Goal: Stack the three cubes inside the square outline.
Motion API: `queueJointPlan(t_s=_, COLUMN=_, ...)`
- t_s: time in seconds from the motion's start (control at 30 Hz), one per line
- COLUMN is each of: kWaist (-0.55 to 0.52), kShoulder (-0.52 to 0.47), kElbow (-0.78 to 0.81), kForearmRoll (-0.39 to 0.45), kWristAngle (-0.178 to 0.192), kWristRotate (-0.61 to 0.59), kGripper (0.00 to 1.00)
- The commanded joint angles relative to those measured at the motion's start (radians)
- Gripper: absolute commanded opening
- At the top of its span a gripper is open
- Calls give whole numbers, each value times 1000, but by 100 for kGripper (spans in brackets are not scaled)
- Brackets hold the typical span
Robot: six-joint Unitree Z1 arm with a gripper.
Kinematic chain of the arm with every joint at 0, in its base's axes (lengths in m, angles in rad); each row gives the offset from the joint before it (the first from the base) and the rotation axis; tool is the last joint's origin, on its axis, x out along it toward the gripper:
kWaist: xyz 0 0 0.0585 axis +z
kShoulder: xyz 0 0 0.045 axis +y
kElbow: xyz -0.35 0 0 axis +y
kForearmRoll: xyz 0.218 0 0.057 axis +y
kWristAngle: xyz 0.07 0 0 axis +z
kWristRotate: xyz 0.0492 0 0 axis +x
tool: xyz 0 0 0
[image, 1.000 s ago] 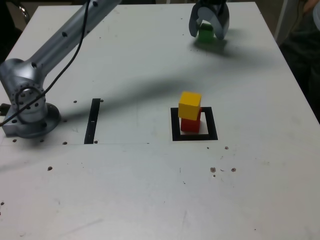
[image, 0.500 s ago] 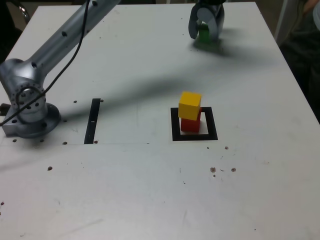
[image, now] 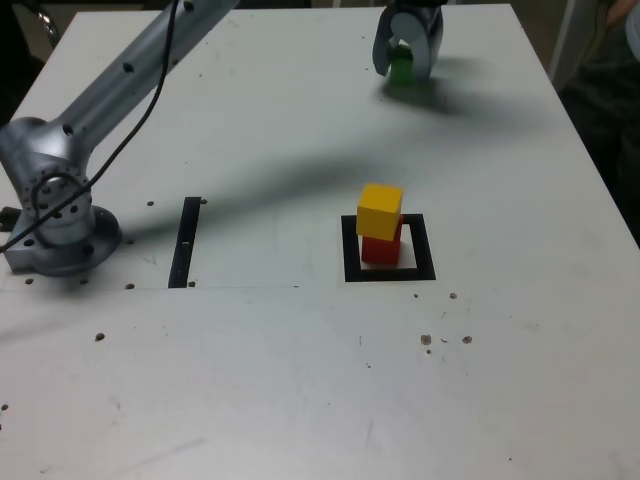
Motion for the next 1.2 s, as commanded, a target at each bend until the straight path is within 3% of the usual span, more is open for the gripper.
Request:
queueJointPlan(t_s=0.0, kWaist=-16, kShoulder=-54, kElbow=-19, kForearmRoll=25, kWristAngle=-9, kWristRotate=-4, kGripper=8)
queueJointPlan(t_s=0.3, kWaist=-57, kShoulder=-240, kElbow=29, kForearmRoll=59, kWristAngle=-72, kWristRotate=-40, kGripper=8)
queueJointPlan(t_s=0.43, kWaist=-87, kShoulder=-324, kElbow=132, kForearmRoll=59, kWristAngle=-102, kWristRotate=-75, kGripper=8)
queueJointPlan(t_s=0.57, kWaist=-145, kShoulder=-406, kElbow=257, kForearmRoll=59, kWristAngle=-104, kWristRotate=-125, kGripper=8)
queueJointPlan(t_s=0.93, kWaist=-393, kShoulder=-554, kElbow=502, kForearmRoll=58, kWristAngle=-104, kWristRotate=-394, kGripper=8)
queueJointPlan(t_s=1.17, kWaist=-539, kShoulder=-597, kElbow=609, kForearmRoll=56, kWristAngle=-136, kWristRotate=-608, kGripper=8)
